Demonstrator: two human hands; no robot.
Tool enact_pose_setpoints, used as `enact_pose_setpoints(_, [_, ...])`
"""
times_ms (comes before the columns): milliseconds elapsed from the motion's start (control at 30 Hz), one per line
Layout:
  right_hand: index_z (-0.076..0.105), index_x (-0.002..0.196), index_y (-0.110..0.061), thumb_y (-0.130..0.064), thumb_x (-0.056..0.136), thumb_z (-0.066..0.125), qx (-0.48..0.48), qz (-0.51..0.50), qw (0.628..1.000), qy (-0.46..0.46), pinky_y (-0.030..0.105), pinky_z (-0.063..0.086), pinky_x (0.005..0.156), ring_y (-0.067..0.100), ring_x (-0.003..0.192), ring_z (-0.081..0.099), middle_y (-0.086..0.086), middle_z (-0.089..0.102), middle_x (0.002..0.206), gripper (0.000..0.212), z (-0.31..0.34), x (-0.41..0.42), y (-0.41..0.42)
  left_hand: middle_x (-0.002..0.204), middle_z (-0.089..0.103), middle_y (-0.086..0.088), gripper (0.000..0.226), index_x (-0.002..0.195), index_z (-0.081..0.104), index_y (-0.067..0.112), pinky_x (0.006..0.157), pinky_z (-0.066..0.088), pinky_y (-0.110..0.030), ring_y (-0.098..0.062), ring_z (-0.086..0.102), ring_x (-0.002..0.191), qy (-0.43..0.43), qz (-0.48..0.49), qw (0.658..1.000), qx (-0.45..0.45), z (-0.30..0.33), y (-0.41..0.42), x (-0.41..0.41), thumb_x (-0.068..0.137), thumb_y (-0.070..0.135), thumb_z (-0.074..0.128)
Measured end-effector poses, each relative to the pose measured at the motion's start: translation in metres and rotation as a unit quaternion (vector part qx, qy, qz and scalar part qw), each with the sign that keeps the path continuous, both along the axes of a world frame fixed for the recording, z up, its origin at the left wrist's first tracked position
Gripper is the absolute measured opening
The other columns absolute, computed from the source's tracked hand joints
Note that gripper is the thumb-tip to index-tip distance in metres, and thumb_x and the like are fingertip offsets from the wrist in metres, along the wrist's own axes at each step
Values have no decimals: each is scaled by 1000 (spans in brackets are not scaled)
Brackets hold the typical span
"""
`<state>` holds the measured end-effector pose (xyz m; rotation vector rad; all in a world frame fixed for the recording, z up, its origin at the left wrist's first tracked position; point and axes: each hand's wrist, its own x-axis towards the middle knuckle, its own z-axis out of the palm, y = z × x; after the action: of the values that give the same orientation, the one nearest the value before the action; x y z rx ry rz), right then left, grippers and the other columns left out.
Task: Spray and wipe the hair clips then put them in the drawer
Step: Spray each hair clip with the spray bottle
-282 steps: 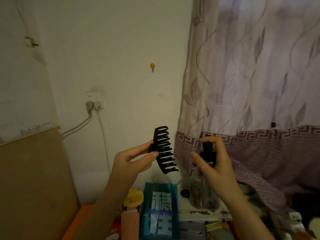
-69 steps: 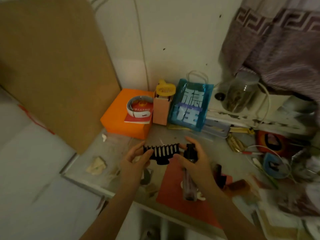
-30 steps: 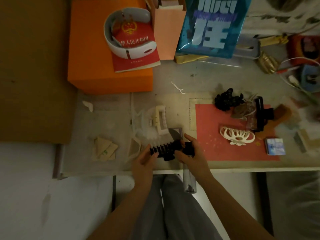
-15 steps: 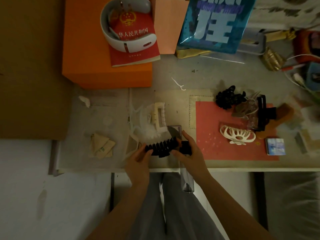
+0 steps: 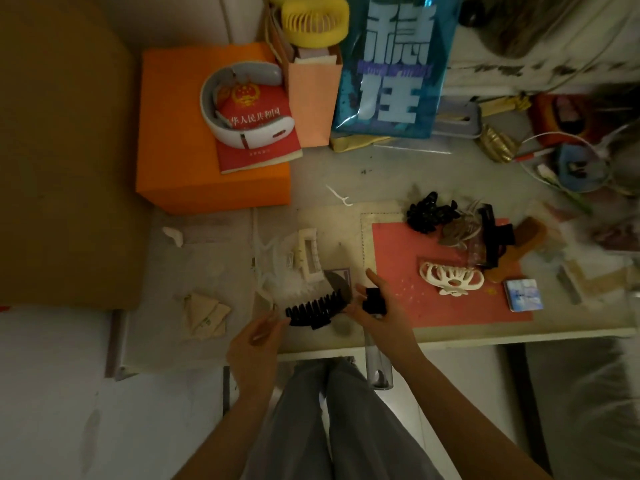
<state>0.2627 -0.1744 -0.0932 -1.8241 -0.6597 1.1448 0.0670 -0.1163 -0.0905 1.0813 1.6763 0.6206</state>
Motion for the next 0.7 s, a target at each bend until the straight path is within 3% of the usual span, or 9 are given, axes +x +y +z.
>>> enact_pose_setpoints(67, [37, 141, -25, -12, 85, 70, 4, -10, 1000, -2, 28, 50, 94, 2, 112, 57, -5, 58, 124, 67, 9, 5, -3, 93, 69, 1, 28, 105, 66, 23, 66, 40, -5, -9, 63, 86, -12, -11, 1000, -1, 7, 4, 1, 79, 21, 76])
enact_pose_setpoints(200, [39, 140, -29, -15, 82, 73, 12, -34, 999, -32, 22, 52, 87, 5, 110, 59, -11, 59, 120, 69, 26, 19, -13, 102, 69, -5, 40, 120, 64, 15, 73, 43, -10, -13, 63, 91, -34, -69, 997, 6, 18, 10, 16, 81, 19, 74])
enact_pose_setpoints(333, [40, 140, -28, -12, 82, 73, 17, -64, 997, -46, 32, 49, 96, 13, 116, 58, -2, 59, 125, 68, 39, 37, -23, 108, 63, -3, 46, 126, 58, 12, 70, 45, -9, -13, 59, 95, -68, -116, 991, 9, 30, 9, 45, 82, 16, 72])
enact_pose_setpoints(400, [41, 139, -29, -11, 83, 72, 18, -71, 996, -48, 26, 49, 93, 13, 118, 57, -2, 59, 126, 66, 43, 50, -27, 106, 61, 0, 43, 121, 59, 17, 64, 49, -10, -6, 58, 90, -90, -131, 987, -2, 36, 8, 62, 81, 16, 74])
enact_pose_setpoints(500, [43, 136, -32, -12, 84, 72, 20, -72, 995, -59, 11, 48, 82, 8, 111, 58, -6, 60, 123, 63, 46, 74, -31, 99, 62, 15, 35, 103, 59, 38, 80, 48, -16, 0, 58, 93, -93, -165, 982, 2, 39, 1, 91, 79, 19, 76])
enact_pose_setpoints(633, [46, 121, -42, -12, 84, 71, 30, -70, 995, -69, 5, 47, 71, -6, 94, 60, -20, 61, 106, 53, 47, 116, -35, 117, 59, 5, 54, 128, 55, 24, 91, 43, -22, -11, 55, 109, -88, -163, 983, -5, 35, -15, 137, 79, 20, 76])
enact_pose_setpoints(700, [46, 122, -41, -16, 85, 71, 30, -59, 996, -51, 7, 49, 72, -9, 93, 60, -21, 61, 106, 51, 46, 139, -37, 120, 56, 7, 54, 127, 52, 32, 91, 46, -26, -11, 53, 110, -74, -163, 984, -20, 30, -23, 160, 80, 24, 76])
